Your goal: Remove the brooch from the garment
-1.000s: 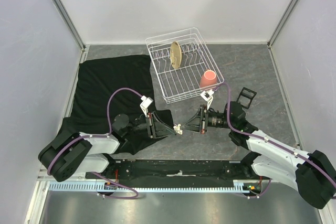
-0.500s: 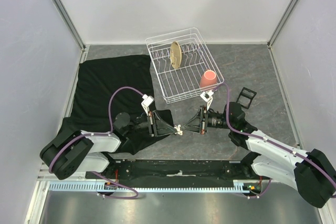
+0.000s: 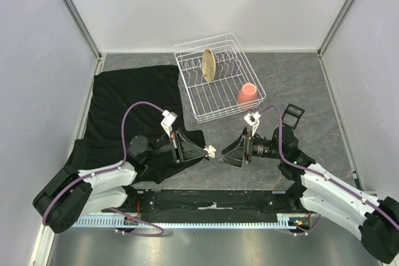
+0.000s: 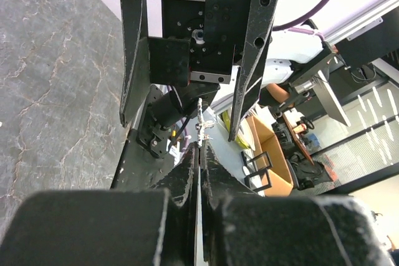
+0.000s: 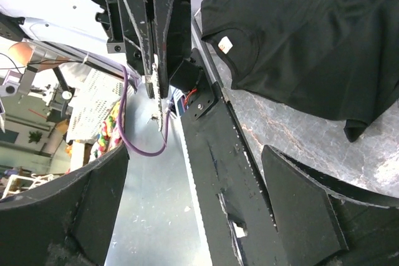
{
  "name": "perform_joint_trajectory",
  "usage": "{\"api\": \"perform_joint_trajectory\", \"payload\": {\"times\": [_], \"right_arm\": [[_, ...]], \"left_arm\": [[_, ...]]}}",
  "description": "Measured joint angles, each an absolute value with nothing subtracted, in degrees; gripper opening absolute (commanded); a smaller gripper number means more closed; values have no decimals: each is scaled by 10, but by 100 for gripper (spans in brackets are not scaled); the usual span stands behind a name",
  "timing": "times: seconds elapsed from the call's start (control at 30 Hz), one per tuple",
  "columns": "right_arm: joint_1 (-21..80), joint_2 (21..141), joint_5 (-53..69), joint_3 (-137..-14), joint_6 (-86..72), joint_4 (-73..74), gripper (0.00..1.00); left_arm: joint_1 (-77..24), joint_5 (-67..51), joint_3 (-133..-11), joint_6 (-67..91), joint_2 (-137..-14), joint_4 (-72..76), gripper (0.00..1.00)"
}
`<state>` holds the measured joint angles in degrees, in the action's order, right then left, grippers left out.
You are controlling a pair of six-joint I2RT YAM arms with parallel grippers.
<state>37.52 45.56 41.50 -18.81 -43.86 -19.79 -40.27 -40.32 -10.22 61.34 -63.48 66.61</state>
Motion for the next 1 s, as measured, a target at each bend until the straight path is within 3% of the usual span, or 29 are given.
{"api": "perform_joint_trajectory", "payload": {"times": [0.5,1.0], "right_arm": [[480,555,409,-176,-520,-354,97],[490,551,393,-196,-536,-347,96]], "left_arm": [[-403,-365,-105,601,-606,577,2],[-404,-345,-116,565,-606,486,2]]}}
